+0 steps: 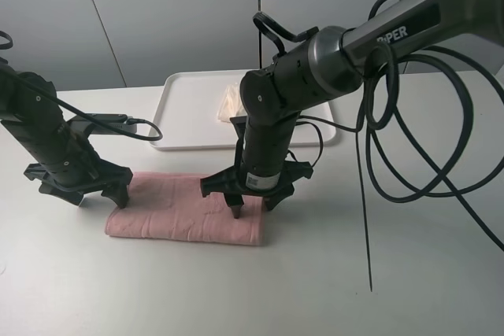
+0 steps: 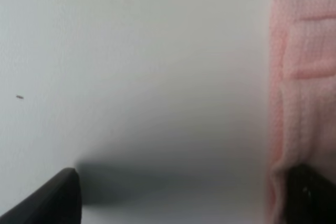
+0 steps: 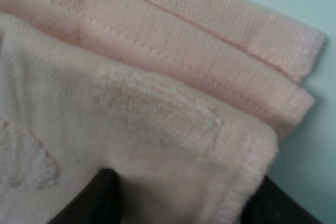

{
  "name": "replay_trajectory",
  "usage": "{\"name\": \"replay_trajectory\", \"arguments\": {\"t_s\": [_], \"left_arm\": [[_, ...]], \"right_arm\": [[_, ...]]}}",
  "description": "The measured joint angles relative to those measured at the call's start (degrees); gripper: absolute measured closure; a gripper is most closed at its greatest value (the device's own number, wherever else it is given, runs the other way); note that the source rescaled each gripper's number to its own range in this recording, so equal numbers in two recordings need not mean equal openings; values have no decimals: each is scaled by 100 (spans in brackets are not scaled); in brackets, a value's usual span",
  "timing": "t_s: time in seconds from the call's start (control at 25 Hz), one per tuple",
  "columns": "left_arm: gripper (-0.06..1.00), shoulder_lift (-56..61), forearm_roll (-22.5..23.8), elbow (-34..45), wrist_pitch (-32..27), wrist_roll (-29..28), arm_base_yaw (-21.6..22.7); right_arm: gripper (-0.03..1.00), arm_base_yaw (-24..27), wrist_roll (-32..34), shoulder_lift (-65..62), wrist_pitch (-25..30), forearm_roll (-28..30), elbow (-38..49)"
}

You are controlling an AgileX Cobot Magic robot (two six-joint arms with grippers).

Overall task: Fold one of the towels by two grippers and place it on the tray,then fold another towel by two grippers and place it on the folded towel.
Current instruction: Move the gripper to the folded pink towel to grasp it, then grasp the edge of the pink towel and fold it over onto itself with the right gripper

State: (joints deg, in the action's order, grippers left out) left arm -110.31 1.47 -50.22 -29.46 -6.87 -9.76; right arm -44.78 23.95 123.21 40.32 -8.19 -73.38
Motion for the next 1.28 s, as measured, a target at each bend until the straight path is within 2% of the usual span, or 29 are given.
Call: {"name": "replay_trajectory", "arguments": {"t_s": [0.12,0.32,0.4,0.52,0.84,1.04,1.28], "left_arm": [[-4,0,0,0,0,0,0],[-4,0,0,0,0,0,0],[-4,0,0,0,0,0,0],[-4,0,0,0,0,0,0],[-3,0,0,0,0,0,0],[12,0,-25,-4,33,0,-11],[15,0,-10,-26,45,-10,-11]], "right_arm": [[57,-37,0,18,-94,-53,0],[62,-36,-64,27,-146,-185,0],[67,-36,-109,27,-158,-222,0],[92,-36,-161,27,-205,-301,0],[92,-36,-218,-8,-171,-335,0],[92,-36,-626,-122,162,-783,-4],[92,-36,-981,-295,284,-1213,-4]]}}
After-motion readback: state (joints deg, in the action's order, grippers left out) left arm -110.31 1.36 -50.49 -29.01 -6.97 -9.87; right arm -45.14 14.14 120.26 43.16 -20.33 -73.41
